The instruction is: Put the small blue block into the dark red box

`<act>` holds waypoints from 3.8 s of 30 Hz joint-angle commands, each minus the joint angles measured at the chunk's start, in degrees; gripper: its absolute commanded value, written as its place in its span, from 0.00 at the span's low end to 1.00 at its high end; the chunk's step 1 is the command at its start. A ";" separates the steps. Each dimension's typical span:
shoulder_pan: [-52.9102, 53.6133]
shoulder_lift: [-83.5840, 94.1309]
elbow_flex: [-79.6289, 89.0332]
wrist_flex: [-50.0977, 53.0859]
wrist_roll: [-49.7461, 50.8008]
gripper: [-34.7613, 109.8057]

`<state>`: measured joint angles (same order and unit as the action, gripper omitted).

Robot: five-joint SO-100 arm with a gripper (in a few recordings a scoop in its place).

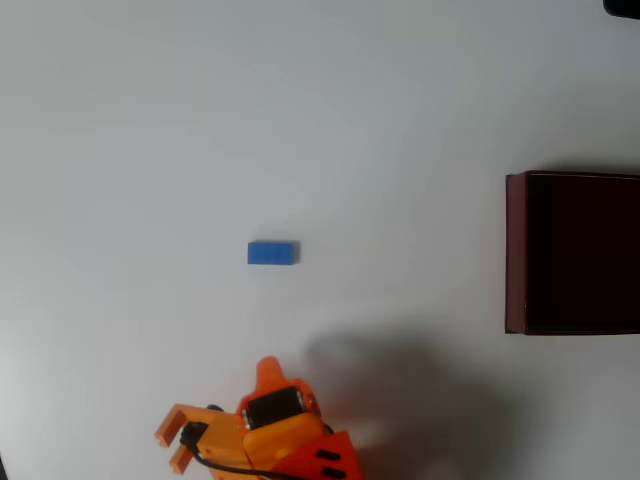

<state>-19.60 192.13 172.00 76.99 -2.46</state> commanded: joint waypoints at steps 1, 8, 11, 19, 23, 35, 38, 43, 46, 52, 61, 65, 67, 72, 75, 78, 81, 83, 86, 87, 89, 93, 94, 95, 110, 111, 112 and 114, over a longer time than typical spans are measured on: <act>0.88 0.09 0.18 0.18 -0.09 0.24; 0.88 0.09 0.18 0.18 -0.09 0.24; 0.88 0.09 0.18 0.18 -0.09 0.24; 0.88 0.09 0.18 0.18 -0.26 0.24; -1.05 0.18 0.18 0.00 -0.62 0.27; -2.81 0.35 0.35 -8.96 4.31 0.34; -1.23 0.00 -1.14 -9.49 3.78 0.34; 2.02 -9.93 -8.70 -9.76 3.78 0.34; 3.52 -19.86 -14.85 -10.46 2.55 0.35; 8.26 -30.59 -21.80 -11.51 2.81 0.36; 8.17 -51.77 -31.90 -16.17 4.04 0.36; 7.56 -60.03 -35.42 -17.84 5.27 0.36; 7.38 -64.07 -37.00 -18.72 6.42 0.36; 6.50 -71.19 -38.67 -21.45 8.88 0.37; 6.06 -74.62 -39.73 -22.32 9.84 0.37; 5.71 -78.40 -41.57 -22.41 10.55 0.37; 5.27 -81.91 -43.42 -22.41 10.81 0.37; 5.01 -84.11 -44.56 -22.41 11.07 0.36; 4.92 -86.57 -45.79 -22.50 11.60 0.36; 4.92 -87.19 -46.14 -22.50 11.69 0.36; 4.92 -88.33 -46.85 -22.50 11.69 0.36; 4.66 -91.14 -48.69 -22.24 11.78 0.36; 4.66 -91.58 -48.96 -22.24 11.95 0.36; 4.66 -92.02 -49.31 -22.24 12.04 0.36; 5.45 -100.11 -55.20 -19.16 13.54 0.28; 5.63 -100.37 -55.46 -18.98 13.89 0.27; 5.63 -100.37 -55.55 -18.98 13.97 0.26; 5.71 -100.11 -55.63 -18.72 13.97 0.26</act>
<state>-13.18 91.05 118.12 57.22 10.90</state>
